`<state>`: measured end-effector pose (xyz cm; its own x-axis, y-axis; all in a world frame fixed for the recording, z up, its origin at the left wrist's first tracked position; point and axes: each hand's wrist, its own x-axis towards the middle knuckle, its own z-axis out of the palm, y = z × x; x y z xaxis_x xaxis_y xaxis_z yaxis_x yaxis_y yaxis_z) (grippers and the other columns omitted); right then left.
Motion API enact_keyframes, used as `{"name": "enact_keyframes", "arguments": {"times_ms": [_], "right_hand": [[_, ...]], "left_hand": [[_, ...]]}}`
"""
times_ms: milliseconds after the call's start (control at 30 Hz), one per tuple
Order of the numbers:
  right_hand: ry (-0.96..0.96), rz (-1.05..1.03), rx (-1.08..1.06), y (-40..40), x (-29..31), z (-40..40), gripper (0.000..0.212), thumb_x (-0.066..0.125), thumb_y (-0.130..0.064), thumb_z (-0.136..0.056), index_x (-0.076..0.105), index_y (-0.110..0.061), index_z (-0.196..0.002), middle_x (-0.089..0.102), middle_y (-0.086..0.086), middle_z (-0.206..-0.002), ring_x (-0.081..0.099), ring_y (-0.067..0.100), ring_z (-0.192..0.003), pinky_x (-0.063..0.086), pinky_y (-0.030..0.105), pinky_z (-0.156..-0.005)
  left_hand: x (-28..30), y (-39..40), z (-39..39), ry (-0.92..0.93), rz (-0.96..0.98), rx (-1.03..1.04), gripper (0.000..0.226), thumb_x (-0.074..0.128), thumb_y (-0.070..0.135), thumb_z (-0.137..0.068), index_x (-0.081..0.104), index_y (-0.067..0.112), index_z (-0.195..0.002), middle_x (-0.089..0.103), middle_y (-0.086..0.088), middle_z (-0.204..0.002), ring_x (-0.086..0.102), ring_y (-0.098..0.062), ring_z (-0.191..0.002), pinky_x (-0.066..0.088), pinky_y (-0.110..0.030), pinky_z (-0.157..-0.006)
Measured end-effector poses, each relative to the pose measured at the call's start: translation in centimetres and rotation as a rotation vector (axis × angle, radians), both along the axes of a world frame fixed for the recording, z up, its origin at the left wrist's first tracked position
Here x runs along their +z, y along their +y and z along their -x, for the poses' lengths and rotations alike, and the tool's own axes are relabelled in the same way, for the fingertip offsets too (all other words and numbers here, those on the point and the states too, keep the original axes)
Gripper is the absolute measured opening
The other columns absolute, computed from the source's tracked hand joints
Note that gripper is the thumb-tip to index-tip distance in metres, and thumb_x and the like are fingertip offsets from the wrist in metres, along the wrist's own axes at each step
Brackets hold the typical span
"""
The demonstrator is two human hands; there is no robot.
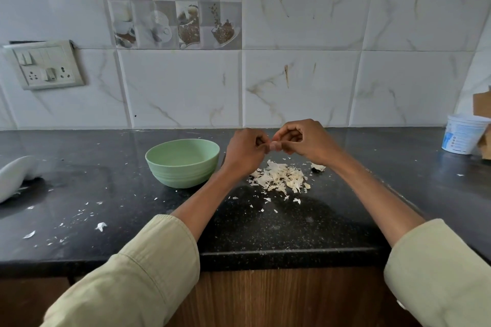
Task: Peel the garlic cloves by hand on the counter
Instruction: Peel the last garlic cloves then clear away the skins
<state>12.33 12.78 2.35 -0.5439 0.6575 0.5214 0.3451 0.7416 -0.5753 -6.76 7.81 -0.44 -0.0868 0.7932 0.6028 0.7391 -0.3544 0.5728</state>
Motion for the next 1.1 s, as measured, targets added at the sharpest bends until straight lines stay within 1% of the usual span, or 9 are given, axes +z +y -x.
{"name": "enact_keyframes", "arguments": {"times_ms": [67, 167, 300, 433, 600, 767, 900, 1000, 1100], "right_hand": [[-0.053, -0.025, -0.012, 0.0, -0.2, 0.1, 0.024, 0.088, -0.032, -0.084, 0.079, -0.015, -0.099, 0.08, -0.004, -0.08, 0.076, 0.011, -0.073, 0.063, 0.031, -0.075], [-0.067, -0.041, -0.018, -0.2, -0.3, 0.2, 0.025, 0.086, -0.039, -0.084, 0.078, -0.017, -0.093, 0.079, -0.007, -0.077, 0.075, 0.008, -0.071, 0.061, 0.025, -0.071], [-0.009, -0.032, -0.038, -0.2, -0.3, 0.3, 0.029, 0.087, -0.041, -0.083, 0.079, -0.015, -0.095, 0.079, -0.005, -0.079, 0.075, 0.01, -0.07, 0.061, 0.022, -0.07], [-0.009, 0.013, -0.031, -0.1, -0.5, 0.5, 0.025, 0.086, -0.036, -0.084, 0.08, -0.016, -0.097, 0.08, -0.005, -0.082, 0.076, 0.015, -0.075, 0.063, 0.027, -0.074], [0.05, 0.003, -0.022, -0.5, -0.2, 0.5, 0.034, 0.088, -0.044, -0.075, 0.081, -0.017, -0.094, 0.079, -0.003, -0.081, 0.075, 0.012, -0.075, 0.061, 0.022, -0.073], [0.006, -0.011, -0.035, -0.3, -0.1, 0.2, 0.023, 0.088, -0.035, -0.08, 0.081, -0.017, -0.092, 0.079, -0.006, -0.079, 0.073, 0.009, -0.072, 0.058, 0.018, -0.07], [-0.074, -0.075, -0.146, 0.8, -0.7, 0.1, 0.014, 0.089, -0.028, -0.081, 0.082, -0.019, -0.09, 0.077, -0.011, -0.079, 0.07, -0.002, -0.073, 0.051, 0.011, -0.069], [-0.184, -0.121, -0.278, 1.9, -1.4, -0.5, 0.009, 0.089, -0.021, -0.083, 0.082, -0.018, -0.087, 0.075, -0.01, -0.079, 0.068, -0.002, -0.072, 0.051, 0.017, -0.072], [-0.314, -0.071, -0.33, 2.1, -2.4, -1.1, 0.009, 0.088, -0.017, -0.084, 0.08, -0.018, -0.082, 0.074, -0.012, -0.077, 0.068, -0.001, -0.073, 0.06, 0.029, -0.083]], "left_hand": [[0.1, -0.1, 0.0, 0.037, 0.012, 0.01, 0.02, 0.079, 0.033, -0.094, 0.073, 0.028, -0.076, 0.073, 0.011, -0.072, 0.069, -0.012, -0.072, 0.061, -0.042, -0.071], [0.2, -0.2, -0.3, 0.1, 0.02, 0.055, 0.024, 0.075, 0.032, -0.097, 0.068, 0.033, -0.074, 0.073, 0.015, -0.077, 0.069, -0.007, -0.076, 0.062, -0.042, -0.074], [0.5, -0.3, -0.3, 0.07, 0.009, 0.086, 0.028, 0.075, 0.037, -0.096, 0.064, 0.038, -0.07, 0.072, 0.016, -0.075, 0.068, -0.005, -0.076, 0.059, -0.034, -0.072], [0.6, -0.4, -0.2, 0.082, 0.017, 0.108, 0.031, 0.076, 0.039, -0.095, 0.064, 0.038, -0.067, 0.073, 0.014, -0.075, 0.069, -0.009, -0.075, 0.062, -0.039, -0.072], [0.7, -0.6, -0.3, 0.102, 0.025, 0.119, 0.03, 0.075, 0.04, -0.096, 0.064, 0.036, -0.069, 0.073, 0.011, -0.076, 0.069, -0.011, -0.075, 0.062, -0.04, -0.072], [0.6, -0.6, -0.4, 0.125, 0.051, 0.107, 0.014, 0.075, 0.037, -0.096, 0.076, 0.027, -0.086, 0.073, 0.01, -0.081, 0.07, -0.014, -0.079, 0.061, -0.04, -0.074], [0.3, -0.3, -0.4, 0.123, 0.108, 0.078, 0.011, 0.074, 0.035, -0.097, 0.077, 0.025, -0.099, 0.075, 0.01, -0.091, 0.07, -0.012, -0.089, 0.06, -0.04, -0.086], [0.0, -0.3, -0.3, 0.119, 0.143, 0.068, 0.012, 0.072, 0.025, -0.095, 0.076, 0.024, -0.106, 0.075, 0.011, -0.096, 0.07, -0.011, -0.096, 0.058, -0.042, -0.095], [0.0, -0.2, -0.2, 0.112, 0.137, 0.075, 0.015, 0.068, 0.018, -0.093, 0.077, 0.024, -0.103, 0.076, 0.012, -0.095, 0.07, -0.011, -0.096, 0.058, -0.041, -0.095]]}}
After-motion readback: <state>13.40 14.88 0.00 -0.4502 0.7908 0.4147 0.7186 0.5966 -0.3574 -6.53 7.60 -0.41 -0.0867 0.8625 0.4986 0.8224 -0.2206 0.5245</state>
